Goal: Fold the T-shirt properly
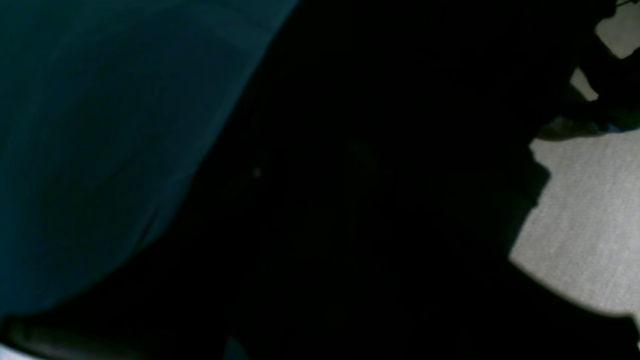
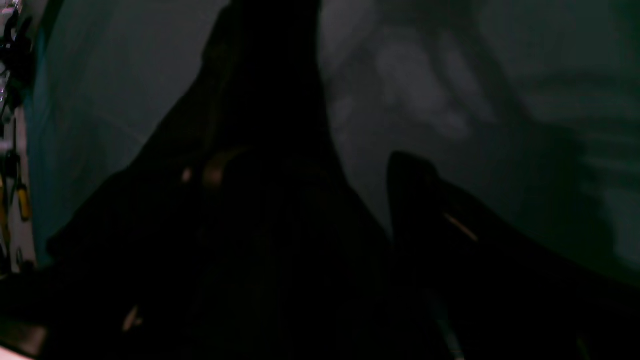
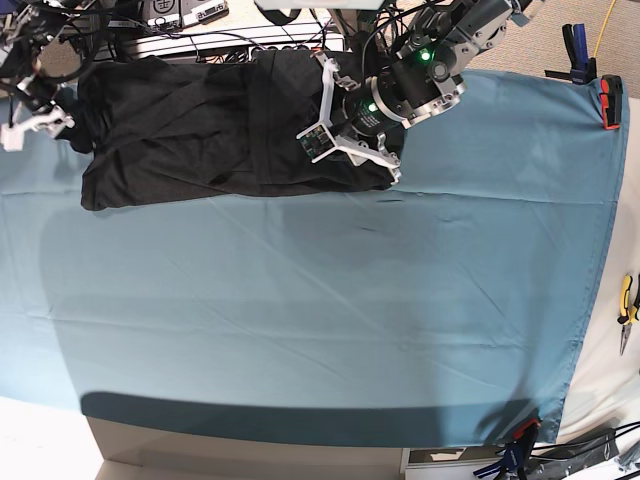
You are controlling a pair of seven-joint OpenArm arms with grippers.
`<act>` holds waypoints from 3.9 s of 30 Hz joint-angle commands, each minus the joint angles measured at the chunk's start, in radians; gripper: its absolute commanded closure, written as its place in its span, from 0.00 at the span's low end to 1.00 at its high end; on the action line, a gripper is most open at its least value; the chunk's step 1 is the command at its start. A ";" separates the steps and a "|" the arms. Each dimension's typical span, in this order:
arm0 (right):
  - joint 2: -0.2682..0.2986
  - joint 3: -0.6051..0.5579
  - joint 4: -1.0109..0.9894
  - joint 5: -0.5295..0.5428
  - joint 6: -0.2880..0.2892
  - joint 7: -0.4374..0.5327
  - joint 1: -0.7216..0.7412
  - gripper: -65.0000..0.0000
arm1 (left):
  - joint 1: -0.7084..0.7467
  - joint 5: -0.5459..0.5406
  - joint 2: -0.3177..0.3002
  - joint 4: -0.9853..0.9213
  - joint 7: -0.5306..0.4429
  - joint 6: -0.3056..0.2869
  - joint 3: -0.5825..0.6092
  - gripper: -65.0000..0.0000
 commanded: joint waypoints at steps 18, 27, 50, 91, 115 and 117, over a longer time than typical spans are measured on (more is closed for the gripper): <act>0.014 -0.131 0.016 0.013 0.010 -0.006 -0.004 0.38 | -0.006 -0.004 0.003 0.019 -0.025 -0.001 -0.002 0.67; 0.014 -0.131 0.016 0.013 0.010 -0.012 -0.015 0.46 | -0.006 -0.003 0.003 0.019 -0.025 -0.001 -0.002 0.67; -0.040 -0.131 0.017 0.214 0.069 -0.085 -0.014 1.00 | -0.024 0.068 0.003 0.019 -0.031 0.042 -0.130 0.67; -0.444 -0.745 0.717 -0.142 0.069 0.122 -0.195 1.00 | -0.003 -0.015 -0.097 0.019 -0.021 0.046 -0.383 0.67; -0.454 -0.993 0.715 -0.446 0.069 0.266 -0.164 1.00 | -0.003 -0.016 -0.097 0.019 -0.022 0.046 -0.383 0.67; -0.454 -0.997 0.715 -0.464 0.069 0.274 -0.164 1.00 | -0.003 -0.016 -0.097 0.019 -0.022 0.046 -0.383 0.67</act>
